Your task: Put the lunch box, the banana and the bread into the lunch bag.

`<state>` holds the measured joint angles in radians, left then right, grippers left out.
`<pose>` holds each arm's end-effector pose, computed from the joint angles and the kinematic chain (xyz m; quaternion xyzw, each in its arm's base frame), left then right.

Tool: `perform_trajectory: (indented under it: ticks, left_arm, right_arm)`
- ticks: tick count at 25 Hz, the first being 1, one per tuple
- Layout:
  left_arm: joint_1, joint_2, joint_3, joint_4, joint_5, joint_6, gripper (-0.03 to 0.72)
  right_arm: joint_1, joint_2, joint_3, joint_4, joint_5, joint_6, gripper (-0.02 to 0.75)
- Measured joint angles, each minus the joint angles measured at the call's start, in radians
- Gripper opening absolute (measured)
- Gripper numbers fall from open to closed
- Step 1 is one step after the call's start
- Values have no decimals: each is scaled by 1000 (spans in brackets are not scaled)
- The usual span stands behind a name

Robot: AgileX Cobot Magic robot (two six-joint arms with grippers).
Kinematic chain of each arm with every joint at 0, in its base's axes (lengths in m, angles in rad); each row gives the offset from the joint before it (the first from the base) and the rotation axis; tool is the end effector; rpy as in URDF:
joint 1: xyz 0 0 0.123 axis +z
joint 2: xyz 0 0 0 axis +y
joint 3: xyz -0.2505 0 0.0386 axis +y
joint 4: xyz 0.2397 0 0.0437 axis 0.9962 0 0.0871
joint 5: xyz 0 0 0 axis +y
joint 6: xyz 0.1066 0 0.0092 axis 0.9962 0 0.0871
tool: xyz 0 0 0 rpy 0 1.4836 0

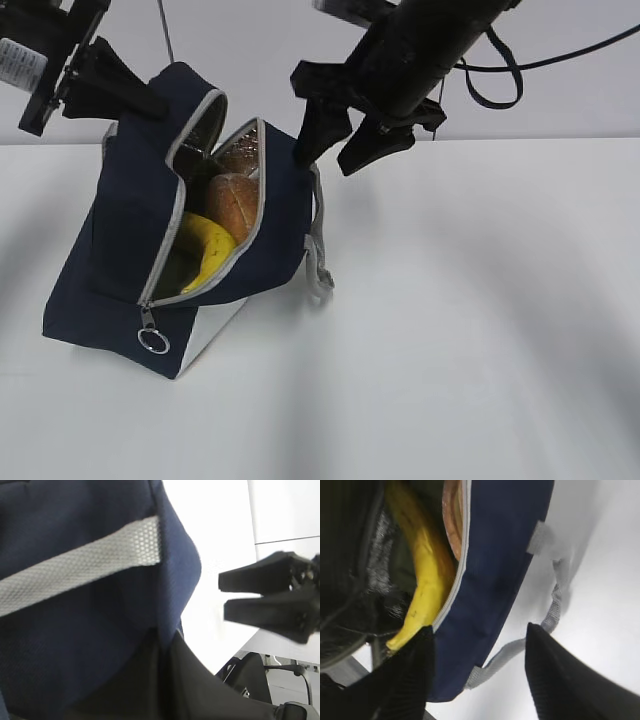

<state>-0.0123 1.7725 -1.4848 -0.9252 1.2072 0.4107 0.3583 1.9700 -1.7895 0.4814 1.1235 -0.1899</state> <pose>0.3544 -0.0843 0.2680 0.0658 0.8981 -0.4057 0.1563 0.3726 0.1872 0.2493 -0.1975 0.9375 0.2433 0.1511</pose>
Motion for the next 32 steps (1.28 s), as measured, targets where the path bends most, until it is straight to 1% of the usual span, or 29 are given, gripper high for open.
perform_trajectory:
  ticks: [2,6,8,11,13,18,22,28,30,32]
  left_arm:
    - [0,0,0,-1,0,0,-1]
    - [0,0,0,-1,0,0,-1]
    - [0,0,0,-1,0,0,-1]
    - [0,0,0,-1,0,0,-1]
    - [0,0,0,-1,0,0,-1]
    - [0,0,0,-1,0,0,-1]
    - [0,0,0,-1,0,0,-1]
    - [0,0,0,-2,0,0,-1]
    - [0,0,0,-2,0,0,-1]
    - [0,0,0,-2,0,0,-1]
  right_arm:
    - [-48,0,17,97,-10,-35,426]
    - [-117,0,88,213,-14,-119,426]
    - [-133,0,145,304,-22,-193,426]
    - [-143,0,235,478,-49,-328,425]
    - [-144,0,280,561,-78,-392,425]
    - [-144,47,295,630,-107,-436,425]
    - [-144,100,298,667,-107,-471,425]
    - [-144,150,298,761,-88,-531,424]
    - [-145,152,298,780,-85,-539,402]
    - [-146,152,298,795,-84,-547,354]
